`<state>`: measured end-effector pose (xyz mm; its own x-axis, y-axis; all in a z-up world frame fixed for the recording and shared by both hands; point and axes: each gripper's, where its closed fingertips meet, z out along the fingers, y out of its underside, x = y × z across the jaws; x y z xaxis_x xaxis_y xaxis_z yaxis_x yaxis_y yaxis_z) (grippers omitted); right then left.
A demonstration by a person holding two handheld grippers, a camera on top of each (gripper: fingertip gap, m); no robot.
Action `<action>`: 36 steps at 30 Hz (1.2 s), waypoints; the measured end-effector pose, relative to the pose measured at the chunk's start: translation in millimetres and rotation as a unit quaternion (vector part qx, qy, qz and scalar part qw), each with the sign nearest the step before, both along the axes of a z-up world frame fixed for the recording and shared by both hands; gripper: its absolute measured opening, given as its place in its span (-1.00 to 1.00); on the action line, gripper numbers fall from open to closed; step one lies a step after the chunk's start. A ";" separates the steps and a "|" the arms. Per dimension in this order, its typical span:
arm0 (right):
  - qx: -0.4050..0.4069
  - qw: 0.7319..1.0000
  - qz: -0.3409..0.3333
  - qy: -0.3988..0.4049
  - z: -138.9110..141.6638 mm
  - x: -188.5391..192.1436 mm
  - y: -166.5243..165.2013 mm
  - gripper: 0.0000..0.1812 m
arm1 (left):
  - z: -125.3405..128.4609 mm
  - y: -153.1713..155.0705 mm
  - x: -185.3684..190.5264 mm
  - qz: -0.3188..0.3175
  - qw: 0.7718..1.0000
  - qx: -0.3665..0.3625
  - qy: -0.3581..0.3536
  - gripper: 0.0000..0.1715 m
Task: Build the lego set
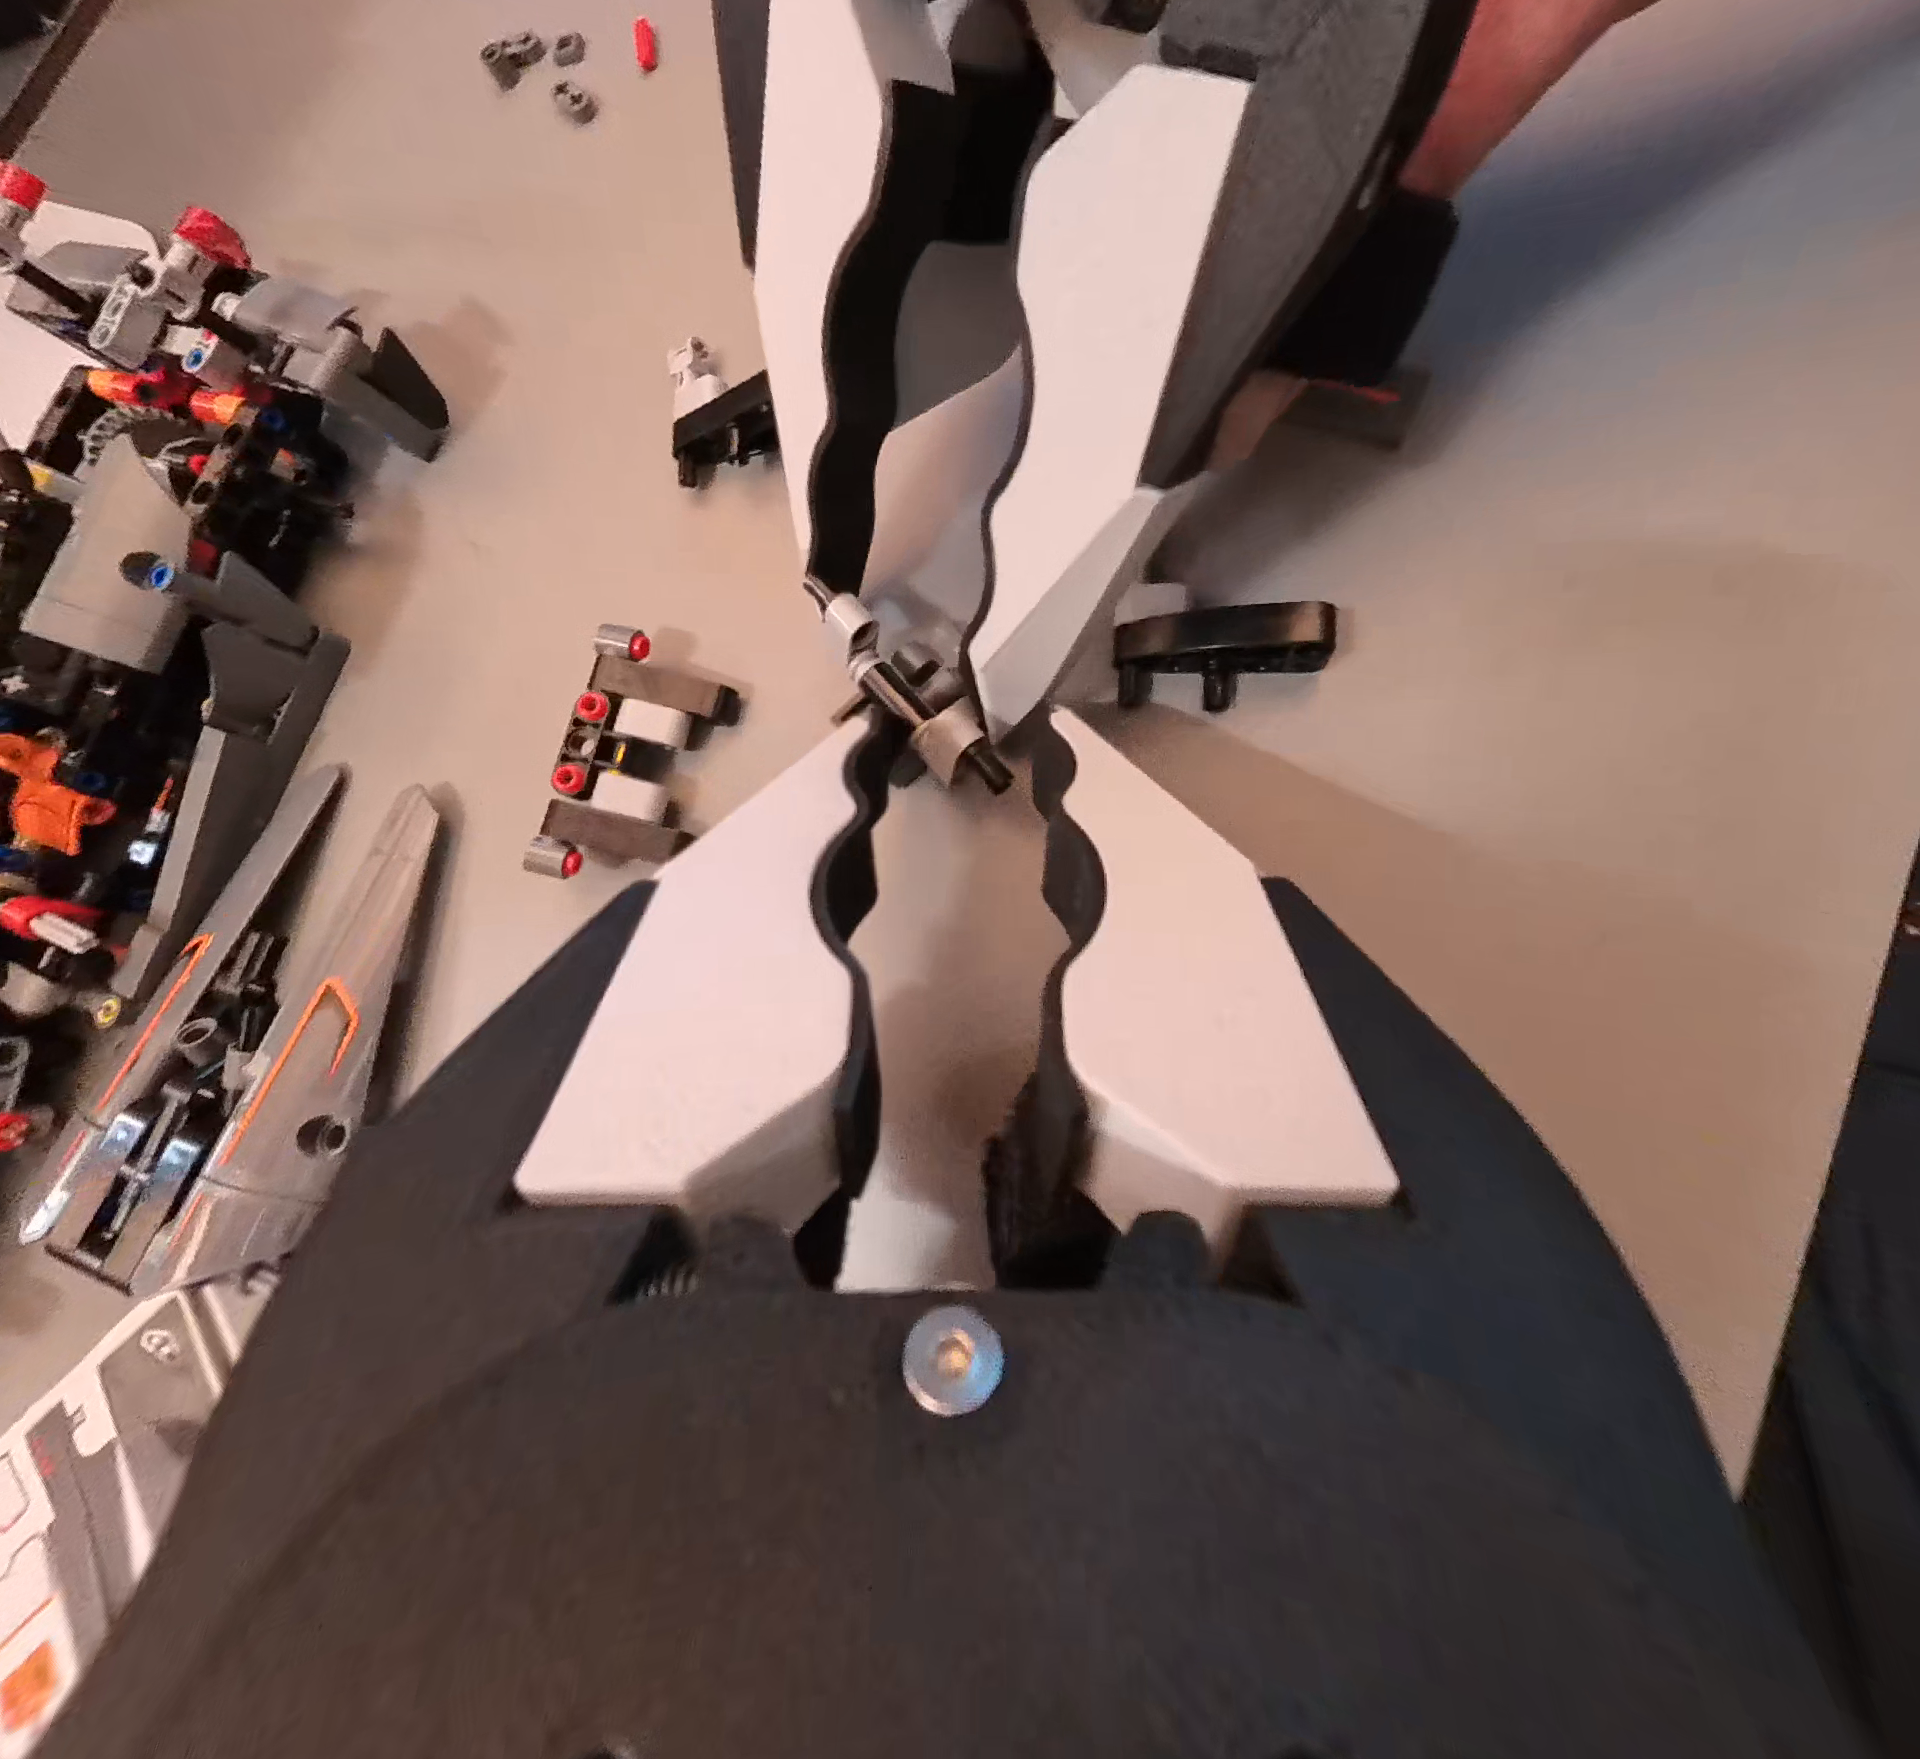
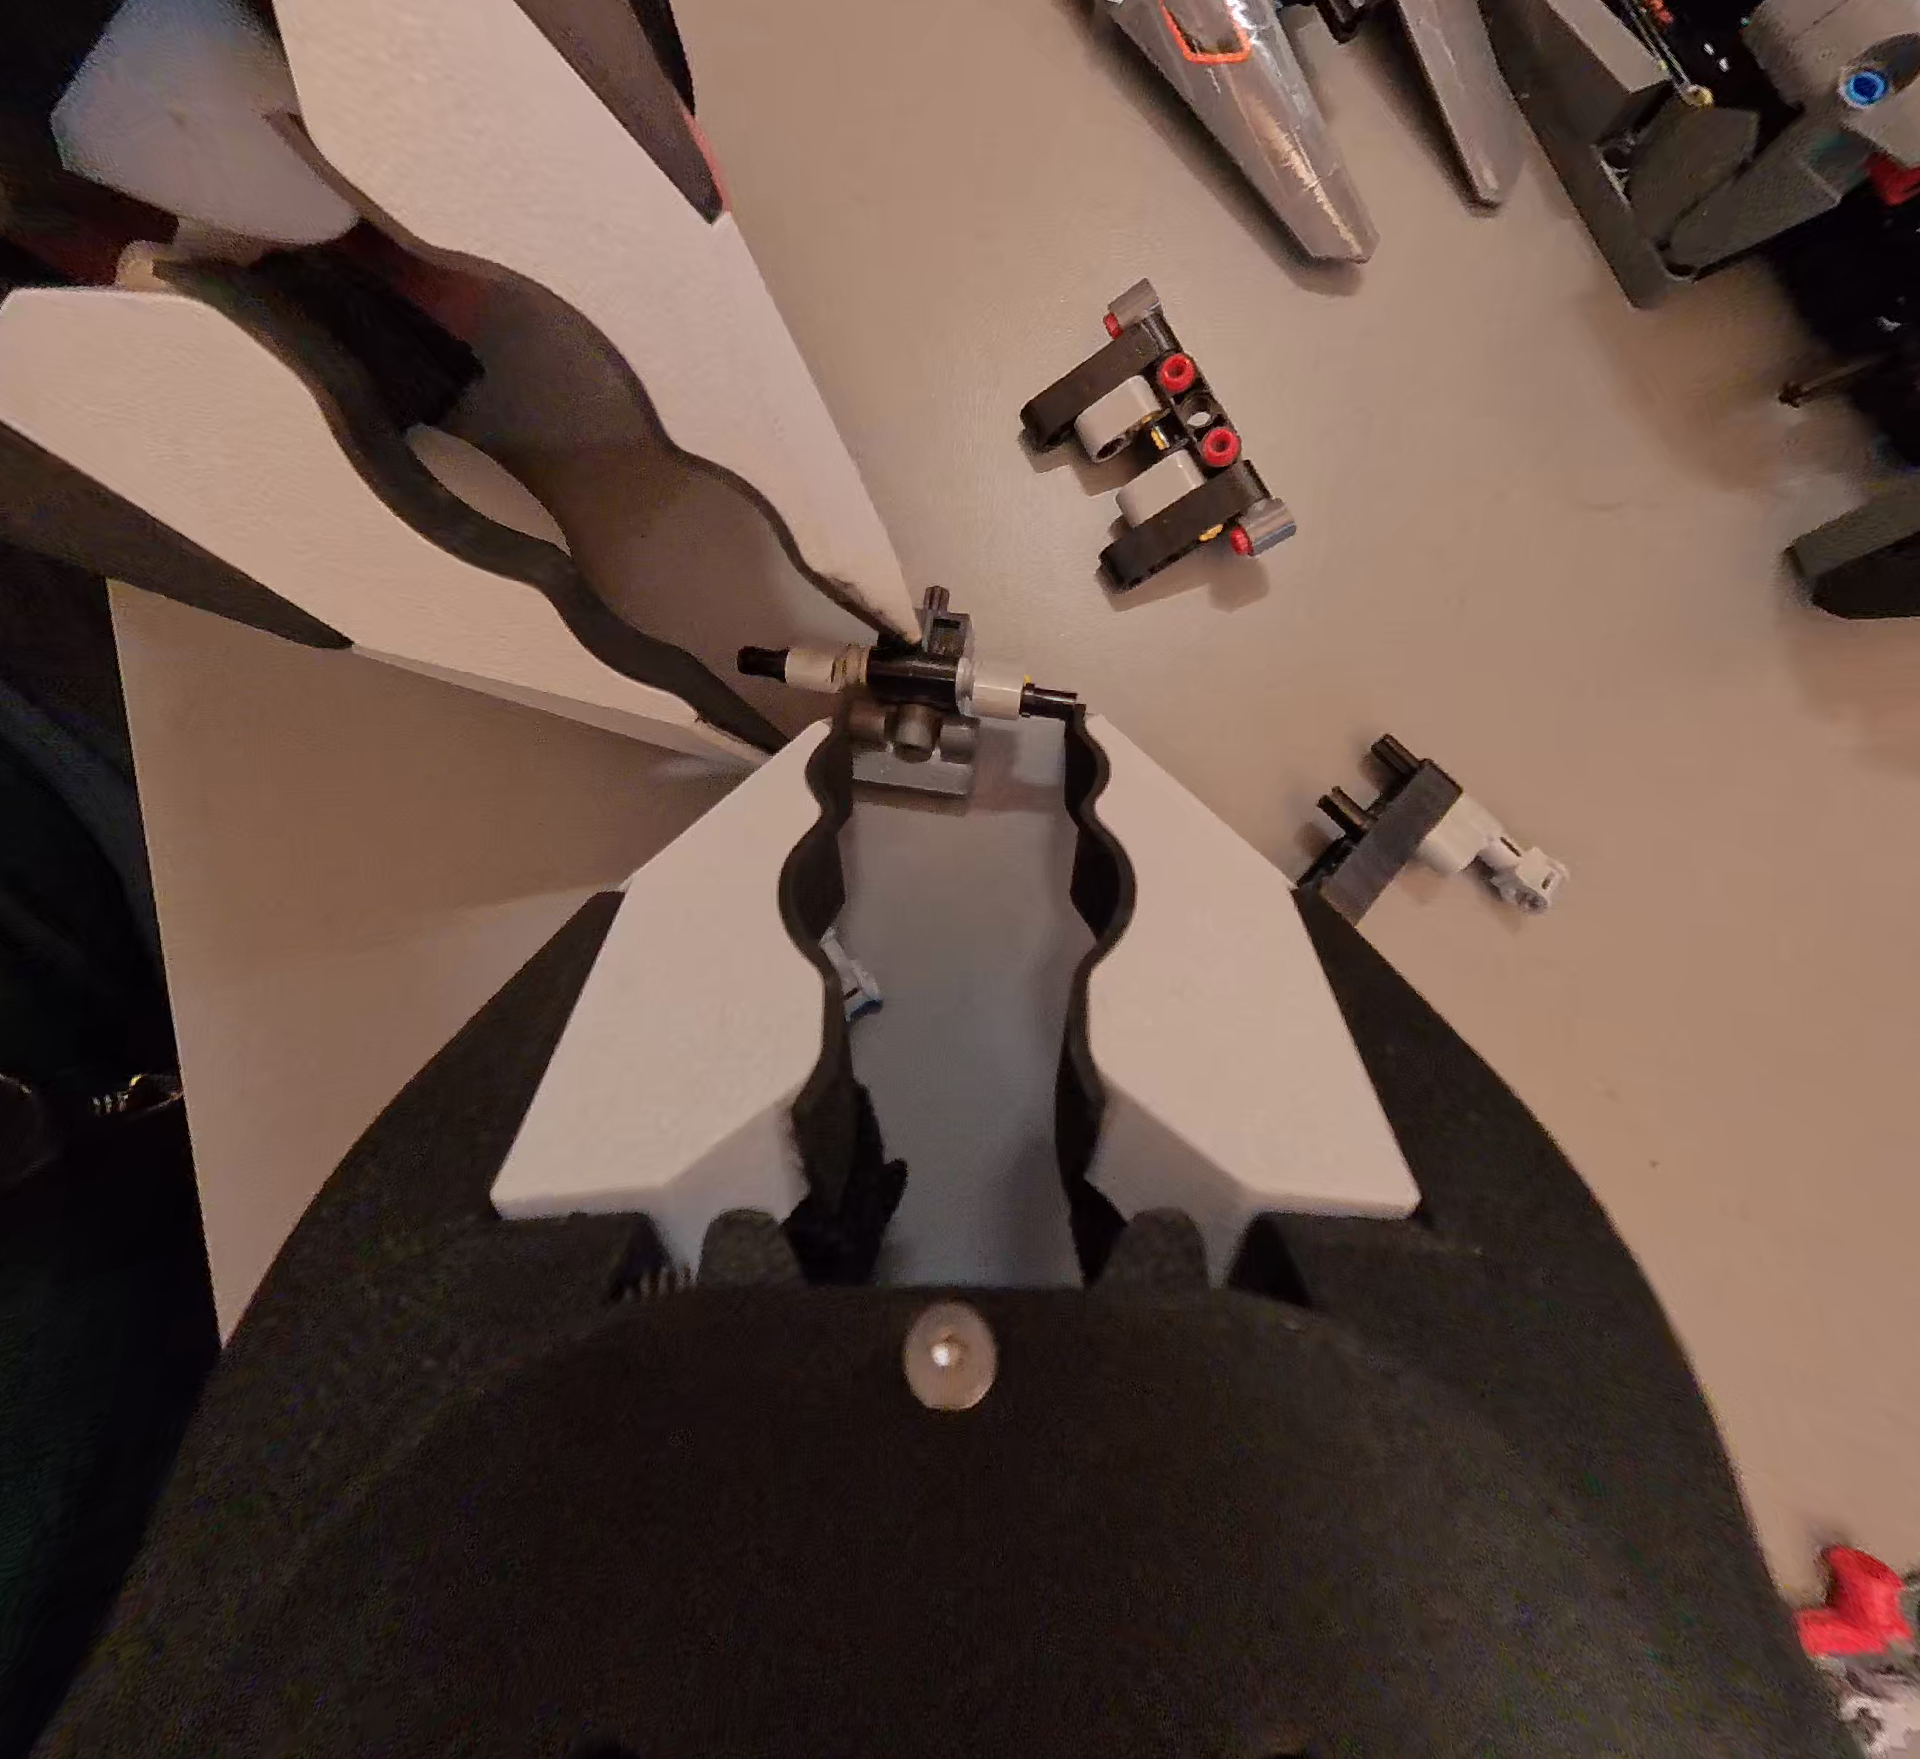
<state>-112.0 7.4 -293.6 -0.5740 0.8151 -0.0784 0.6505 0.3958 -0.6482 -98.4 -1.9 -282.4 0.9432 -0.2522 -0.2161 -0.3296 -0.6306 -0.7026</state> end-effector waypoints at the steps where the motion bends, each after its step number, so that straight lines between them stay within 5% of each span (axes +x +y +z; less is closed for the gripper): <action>1: -0.004 1.000 0.000 -0.001 0.2 0.1 0.1 -0.57 | 0.0 0.3 -0.1 0.002 1.000 0.002 -0.006 -0.71; 7: -0.053 0.998 0.009 -0.020 3.4 2.4 -1.0 -0.55 | 5.6 -0.8 -5.3 0.000 0.999 0.014 -0.035 -0.92; 16: -0.096 0.995 0.014 -0.021 9.5 1.6 -0.7 -0.73 | 7.8 -1.0 -6.7 -0.017 0.998 0.026 -0.057 -0.94; 36: -0.066 0.998 0.014 0.002 15.2 -1.8 0.4 -0.73 | 12.2 -17.1 -25.5 0.040 0.999 0.005 -0.027 -0.71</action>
<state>-113.7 7.8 -278.4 -0.5968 0.7815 -0.1818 0.6381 0.3249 -0.6980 -123.9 -19.0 -270.2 0.9704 -0.1742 -0.1673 -0.2408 -0.6455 -0.7248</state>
